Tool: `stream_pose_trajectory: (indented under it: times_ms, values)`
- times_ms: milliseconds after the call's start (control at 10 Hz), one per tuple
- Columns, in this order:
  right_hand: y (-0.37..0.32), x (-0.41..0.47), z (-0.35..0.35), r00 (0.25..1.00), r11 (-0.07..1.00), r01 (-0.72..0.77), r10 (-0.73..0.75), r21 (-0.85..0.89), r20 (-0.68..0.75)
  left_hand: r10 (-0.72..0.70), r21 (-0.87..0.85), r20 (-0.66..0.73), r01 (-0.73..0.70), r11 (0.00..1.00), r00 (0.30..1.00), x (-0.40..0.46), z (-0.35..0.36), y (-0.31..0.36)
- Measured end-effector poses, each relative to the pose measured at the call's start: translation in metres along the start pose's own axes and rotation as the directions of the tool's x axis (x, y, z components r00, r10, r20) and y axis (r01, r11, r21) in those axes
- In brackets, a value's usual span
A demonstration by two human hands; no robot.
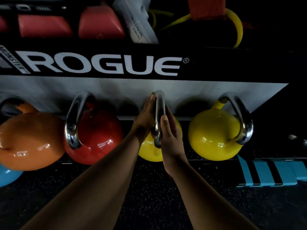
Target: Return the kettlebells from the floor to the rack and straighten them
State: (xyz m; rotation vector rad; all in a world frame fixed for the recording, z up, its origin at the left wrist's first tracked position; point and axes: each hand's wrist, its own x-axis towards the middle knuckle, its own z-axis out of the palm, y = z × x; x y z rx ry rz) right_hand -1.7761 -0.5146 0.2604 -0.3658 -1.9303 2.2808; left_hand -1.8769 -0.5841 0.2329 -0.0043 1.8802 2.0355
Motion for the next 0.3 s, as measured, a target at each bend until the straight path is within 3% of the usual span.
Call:
stream_pose_trajectory:
  times_ms: [200, 300]
  values:
    - [-0.002, 0.000, -0.004, 0.999, 0.993, -0.015, 0.020, -0.116, 0.041, 0.021, 0.091, -0.014, -0.020, 0.996, 1.000, -0.009, 0.000, 0.016]
    - [-0.018, 0.004, -0.010, 0.998, 0.955, -0.030, 0.043, -0.296, 0.038, 0.117, 0.343, -0.114, -0.071, 0.937, 0.987, -0.019, -0.007, 0.026]
